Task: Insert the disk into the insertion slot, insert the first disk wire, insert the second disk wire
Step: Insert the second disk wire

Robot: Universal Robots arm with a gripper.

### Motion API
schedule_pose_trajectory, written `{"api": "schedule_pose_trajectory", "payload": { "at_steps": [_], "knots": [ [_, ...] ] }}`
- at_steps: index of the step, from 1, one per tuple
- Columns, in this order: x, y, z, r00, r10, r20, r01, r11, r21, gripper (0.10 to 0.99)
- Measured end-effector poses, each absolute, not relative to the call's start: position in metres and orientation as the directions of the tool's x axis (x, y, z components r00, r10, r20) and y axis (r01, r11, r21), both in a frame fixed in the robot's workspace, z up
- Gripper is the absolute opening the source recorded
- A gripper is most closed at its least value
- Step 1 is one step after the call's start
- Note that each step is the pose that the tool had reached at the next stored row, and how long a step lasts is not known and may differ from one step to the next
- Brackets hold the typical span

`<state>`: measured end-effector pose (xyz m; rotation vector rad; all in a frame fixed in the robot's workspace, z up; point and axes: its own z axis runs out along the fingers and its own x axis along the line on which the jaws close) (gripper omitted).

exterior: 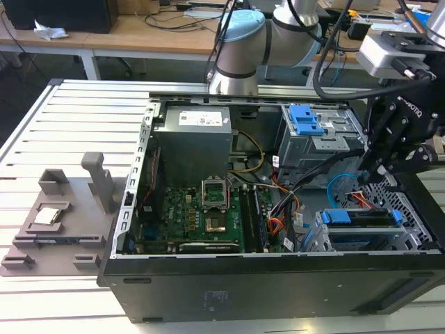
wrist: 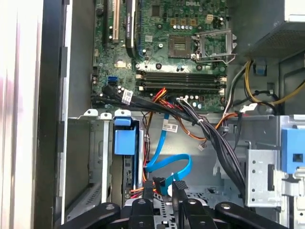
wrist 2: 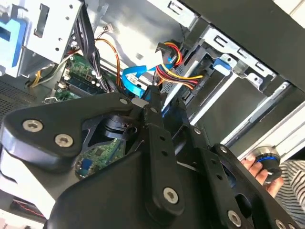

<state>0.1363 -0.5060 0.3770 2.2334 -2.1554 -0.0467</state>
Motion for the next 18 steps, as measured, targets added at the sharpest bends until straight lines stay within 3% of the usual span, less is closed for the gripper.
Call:
{"api": "schedule_pose_trajectory", "payload": {
  "at_steps": [5, 16, 17, 18],
  "knots": [
    [0.1329, -0.5033, 0.3726, 0.124, -0.992, 0.004, -0.991, -0.124, 0.048, 0.298],
    [0.1272, -0.5013, 0.3668, 0.192, -0.981, 0.020, -0.980, -0.191, 0.051, 0.298],
    [0.1272, -0.5014, 0.3668, 0.192, -0.981, 0.020, -0.980, -0.191, 0.051, 0.286],
    [0.1272, -0.5014, 0.3668, 0.192, -0.981, 0.020, -0.980, -0.191, 0.051, 0.220]
  ]
}}
